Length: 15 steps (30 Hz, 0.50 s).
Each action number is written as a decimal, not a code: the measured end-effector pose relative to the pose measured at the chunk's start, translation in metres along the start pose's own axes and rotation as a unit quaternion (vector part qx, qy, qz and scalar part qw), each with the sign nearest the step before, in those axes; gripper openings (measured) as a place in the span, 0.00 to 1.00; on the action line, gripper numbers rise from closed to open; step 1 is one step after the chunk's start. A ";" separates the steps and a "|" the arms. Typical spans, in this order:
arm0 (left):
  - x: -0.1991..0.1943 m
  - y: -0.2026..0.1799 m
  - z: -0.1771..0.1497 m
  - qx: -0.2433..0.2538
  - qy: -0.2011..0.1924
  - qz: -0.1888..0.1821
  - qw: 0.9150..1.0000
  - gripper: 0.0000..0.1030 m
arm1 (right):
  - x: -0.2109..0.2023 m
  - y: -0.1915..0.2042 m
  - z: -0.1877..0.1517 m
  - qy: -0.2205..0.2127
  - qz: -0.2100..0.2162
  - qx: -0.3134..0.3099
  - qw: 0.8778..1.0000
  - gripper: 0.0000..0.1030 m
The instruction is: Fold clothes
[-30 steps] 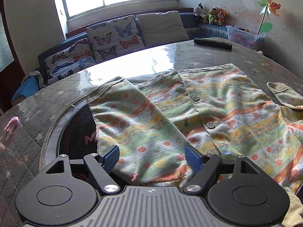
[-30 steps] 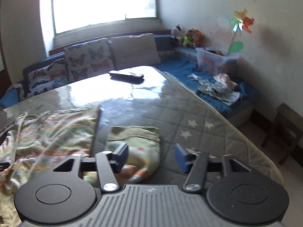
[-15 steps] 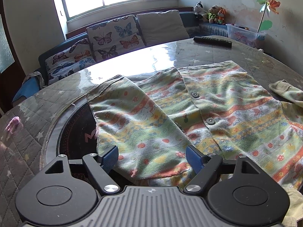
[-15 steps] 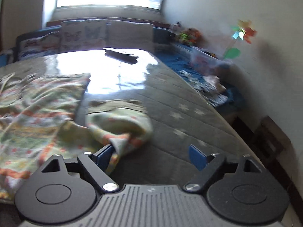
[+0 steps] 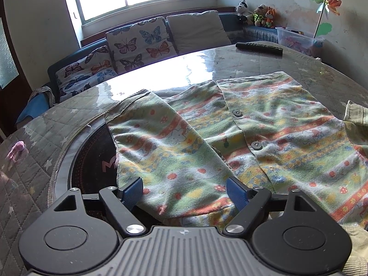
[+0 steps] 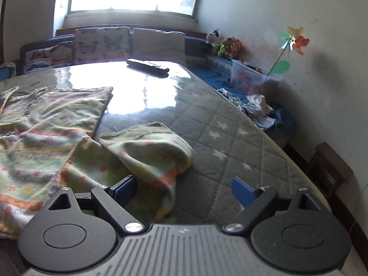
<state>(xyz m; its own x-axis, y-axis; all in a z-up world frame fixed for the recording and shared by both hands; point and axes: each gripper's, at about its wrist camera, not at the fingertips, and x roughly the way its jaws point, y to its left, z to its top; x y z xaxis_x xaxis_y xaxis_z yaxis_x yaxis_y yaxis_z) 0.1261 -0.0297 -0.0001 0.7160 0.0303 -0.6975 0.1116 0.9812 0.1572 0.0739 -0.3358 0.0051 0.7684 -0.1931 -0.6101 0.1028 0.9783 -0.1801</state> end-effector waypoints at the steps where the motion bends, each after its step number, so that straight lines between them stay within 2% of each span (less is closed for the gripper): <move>1: 0.000 0.000 0.000 0.000 0.000 0.000 1.000 0.80 | 0.003 0.002 0.003 -0.004 -0.002 -0.005 1.000 0.89; 5: 0.001 0.000 0.000 -0.001 0.001 0.001 1.000 0.80 | 0.010 0.002 0.014 -0.025 -0.029 -0.020 0.999 0.89; 9: 0.001 0.000 0.001 -0.001 0.001 0.000 1.000 0.81 | 0.002 -0.024 0.016 -0.040 -0.066 0.014 0.997 0.89; 11: 0.001 0.000 0.001 -0.001 0.001 -0.001 1.000 0.81 | -0.002 -0.043 0.011 -0.035 -0.084 0.037 0.995 0.90; 15: 0.002 0.000 0.001 -0.001 0.001 -0.001 1.000 0.81 | -0.005 -0.072 -0.003 -0.005 -0.094 0.076 0.993 0.90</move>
<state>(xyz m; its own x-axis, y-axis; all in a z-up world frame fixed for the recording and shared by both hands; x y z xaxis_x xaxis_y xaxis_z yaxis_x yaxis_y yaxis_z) 0.1277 -0.0296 -0.0007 0.7144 0.0295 -0.6991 0.1106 0.9818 0.1545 0.0608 -0.4054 0.0185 0.7331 -0.3742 -0.5679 0.3391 0.9249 -0.1717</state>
